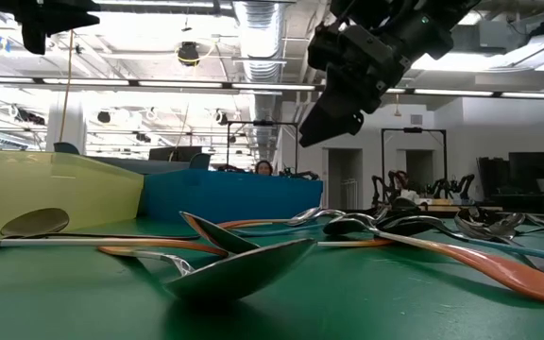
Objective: Sort silverware by color (type)
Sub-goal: Put the blue spoon into the light blue bin
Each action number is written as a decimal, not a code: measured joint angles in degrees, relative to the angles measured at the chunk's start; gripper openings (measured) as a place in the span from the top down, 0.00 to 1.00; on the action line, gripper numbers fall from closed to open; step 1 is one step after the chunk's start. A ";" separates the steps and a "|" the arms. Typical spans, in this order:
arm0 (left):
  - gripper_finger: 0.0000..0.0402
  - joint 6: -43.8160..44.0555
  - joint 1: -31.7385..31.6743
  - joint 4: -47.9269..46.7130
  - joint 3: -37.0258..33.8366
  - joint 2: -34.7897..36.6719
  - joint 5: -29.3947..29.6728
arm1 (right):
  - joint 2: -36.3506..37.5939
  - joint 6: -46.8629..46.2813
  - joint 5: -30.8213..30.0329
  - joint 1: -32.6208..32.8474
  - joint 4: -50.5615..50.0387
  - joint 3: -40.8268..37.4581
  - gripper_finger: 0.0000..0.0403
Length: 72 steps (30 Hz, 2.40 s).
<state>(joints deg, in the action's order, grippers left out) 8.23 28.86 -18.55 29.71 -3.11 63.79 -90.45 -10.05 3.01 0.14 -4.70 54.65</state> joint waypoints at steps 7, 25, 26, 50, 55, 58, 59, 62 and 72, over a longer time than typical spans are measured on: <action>0.75 -0.70 -0.02 -1.63 0.00 0.00 -0.11 | 0.02 -0.02 0.00 0.00 0.43 0.00 0.55; 0.75 1.99 0.00 -7.53 -2.01 0.31 1.24 | 0.07 1.56 0.02 -0.28 4.98 0.00 0.55; 0.75 1.99 0.00 -7.42 -2.62 0.31 1.52 | 0.07 1.58 0.02 -0.28 5.17 -0.02 0.55; 0.75 1.97 0.00 -4.24 -4.76 0.31 -6.99 | 0.07 1.54 0.09 0.20 7.55 -0.02 0.55; 0.75 1.20 0.00 -4.24 -4.76 0.30 -7.02 | 0.07 1.51 0.07 0.16 7.80 -0.02 0.55; 0.75 1.07 -0.01 -4.28 -4.76 0.30 -7.04 | 0.07 1.51 0.04 0.16 7.82 -0.02 0.55; 0.75 1.07 -0.02 -4.40 -4.76 0.31 -7.04 | 0.07 1.51 0.06 0.16 7.83 -0.02 0.55; 0.75 1.05 0.00 -5.20 -4.76 0.30 -7.01 | 0.07 1.51 0.04 0.16 7.88 -0.02 0.55; 0.75 1.09 -0.01 -5.20 -4.76 0.29 -6.99 | 0.07 1.51 0.02 0.16 8.69 -0.04 0.55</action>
<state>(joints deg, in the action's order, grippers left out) 9.32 28.86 -23.75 24.95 -2.82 56.80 -90.39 -8.54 3.03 0.30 3.99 54.61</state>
